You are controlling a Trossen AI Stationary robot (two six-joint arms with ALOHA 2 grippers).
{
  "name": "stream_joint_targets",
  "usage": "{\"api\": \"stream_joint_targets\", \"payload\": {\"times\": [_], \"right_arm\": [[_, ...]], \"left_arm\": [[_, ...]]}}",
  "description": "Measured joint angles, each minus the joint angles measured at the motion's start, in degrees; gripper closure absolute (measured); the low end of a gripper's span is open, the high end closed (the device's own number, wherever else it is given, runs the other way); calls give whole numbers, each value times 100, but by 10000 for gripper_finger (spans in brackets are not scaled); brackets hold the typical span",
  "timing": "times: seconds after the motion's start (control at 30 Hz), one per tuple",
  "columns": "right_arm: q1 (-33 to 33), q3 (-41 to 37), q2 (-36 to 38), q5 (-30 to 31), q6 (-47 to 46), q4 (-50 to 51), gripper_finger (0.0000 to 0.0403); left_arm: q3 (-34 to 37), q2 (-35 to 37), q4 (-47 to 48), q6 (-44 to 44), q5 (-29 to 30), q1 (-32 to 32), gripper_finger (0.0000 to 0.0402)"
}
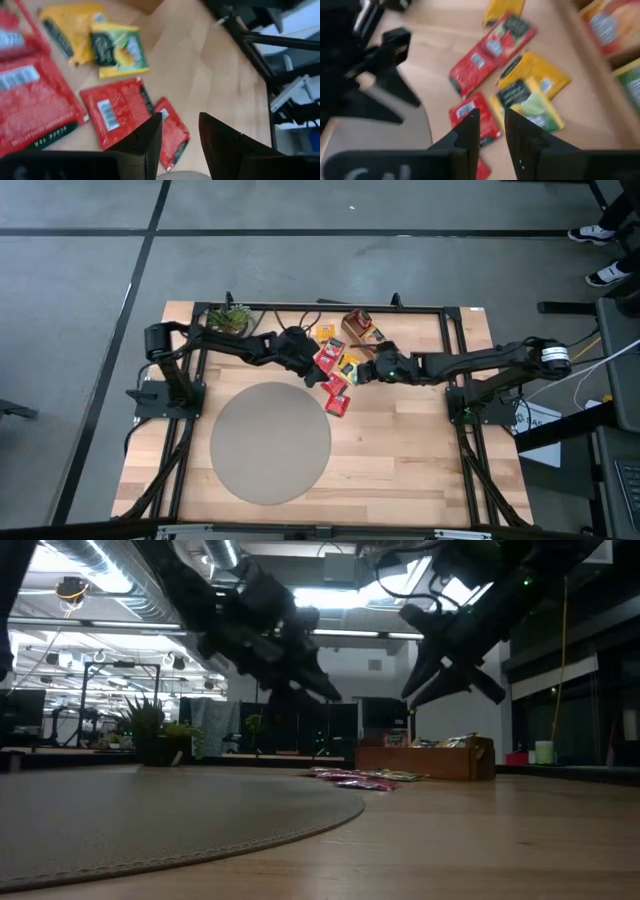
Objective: Pick & Place Tea
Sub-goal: Put the yellow tea bag into the bottom section of the wooden organizer
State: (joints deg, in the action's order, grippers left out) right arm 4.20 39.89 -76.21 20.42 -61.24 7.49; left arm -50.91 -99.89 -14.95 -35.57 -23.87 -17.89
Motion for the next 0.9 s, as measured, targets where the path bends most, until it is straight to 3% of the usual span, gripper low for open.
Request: {"api": "stream_joint_targets", "payload": {"times": [0.3,0.6,0.8,0.9], "right_arm": [[82,-5,-781,-409,-16,-384,396],[427,2,-1657,-953,19,-739,397],[349,27,-2267,-1419,-159,-1278,398],[205,18,-2344,-1375,-196,-1628,398]], "left_arm": [[-512,-641,-36,-64,-152,-136,277],[-643,-639,94,27,56,-291,277],[-643,-639,604,19,73,-332,277],[-643,-639,706,28,73,-294,277]]}}
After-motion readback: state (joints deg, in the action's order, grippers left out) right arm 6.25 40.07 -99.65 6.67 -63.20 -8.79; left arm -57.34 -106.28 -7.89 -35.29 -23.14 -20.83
